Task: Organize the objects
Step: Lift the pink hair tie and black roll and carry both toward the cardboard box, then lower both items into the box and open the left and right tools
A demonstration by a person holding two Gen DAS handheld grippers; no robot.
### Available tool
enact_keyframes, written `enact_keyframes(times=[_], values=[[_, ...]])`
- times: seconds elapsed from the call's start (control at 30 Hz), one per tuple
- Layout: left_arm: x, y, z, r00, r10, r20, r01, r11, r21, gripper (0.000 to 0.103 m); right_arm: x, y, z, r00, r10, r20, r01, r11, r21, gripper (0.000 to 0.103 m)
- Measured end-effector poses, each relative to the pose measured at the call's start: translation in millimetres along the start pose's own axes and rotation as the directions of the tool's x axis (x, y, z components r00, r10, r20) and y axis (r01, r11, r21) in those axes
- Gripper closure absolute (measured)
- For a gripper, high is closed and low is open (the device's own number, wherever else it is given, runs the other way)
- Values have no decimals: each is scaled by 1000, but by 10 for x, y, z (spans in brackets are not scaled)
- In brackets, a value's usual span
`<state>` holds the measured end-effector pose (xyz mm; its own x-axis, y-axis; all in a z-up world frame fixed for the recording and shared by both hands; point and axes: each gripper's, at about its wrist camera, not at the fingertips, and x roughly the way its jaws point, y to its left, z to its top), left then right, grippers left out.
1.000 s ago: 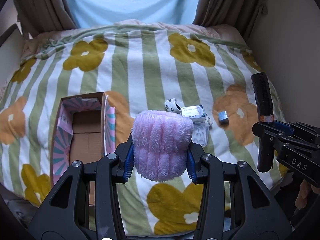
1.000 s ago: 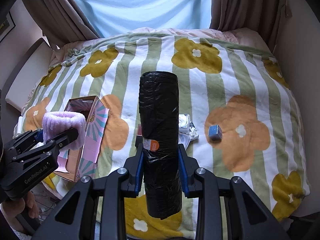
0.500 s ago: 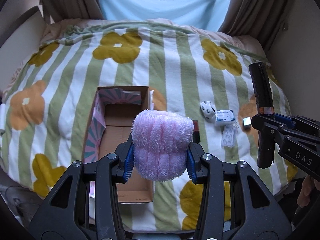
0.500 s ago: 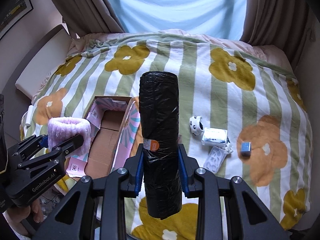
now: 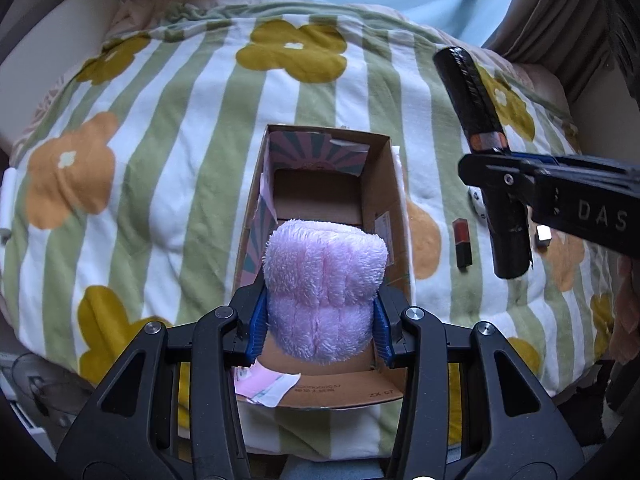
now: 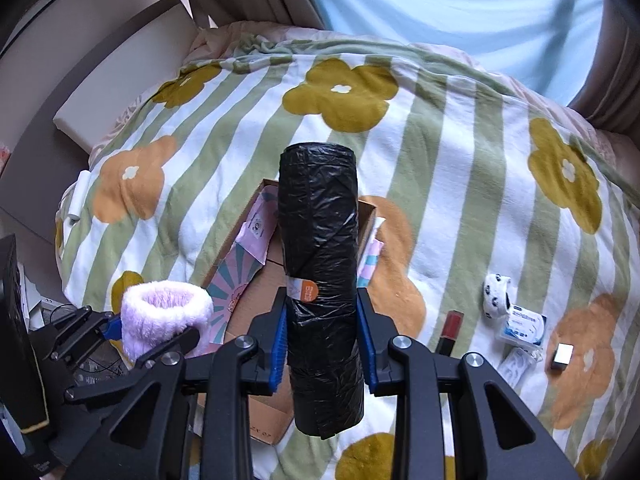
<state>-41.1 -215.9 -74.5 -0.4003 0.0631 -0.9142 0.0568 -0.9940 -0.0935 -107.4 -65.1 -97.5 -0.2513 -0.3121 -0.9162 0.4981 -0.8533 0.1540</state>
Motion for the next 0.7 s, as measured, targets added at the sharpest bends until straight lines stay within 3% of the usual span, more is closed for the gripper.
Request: enact_keyframes(times=[0.37,0.7], values=[[841,-16,-189,991,-14,-136,35,988,152,64,1155,234,323,984,31,-174,-52,992,-115,75],[1403,-134,-402,975,-3,-221,78,940,332,64,1917,175,314,954,49,-296,-93,986,-136,75]])
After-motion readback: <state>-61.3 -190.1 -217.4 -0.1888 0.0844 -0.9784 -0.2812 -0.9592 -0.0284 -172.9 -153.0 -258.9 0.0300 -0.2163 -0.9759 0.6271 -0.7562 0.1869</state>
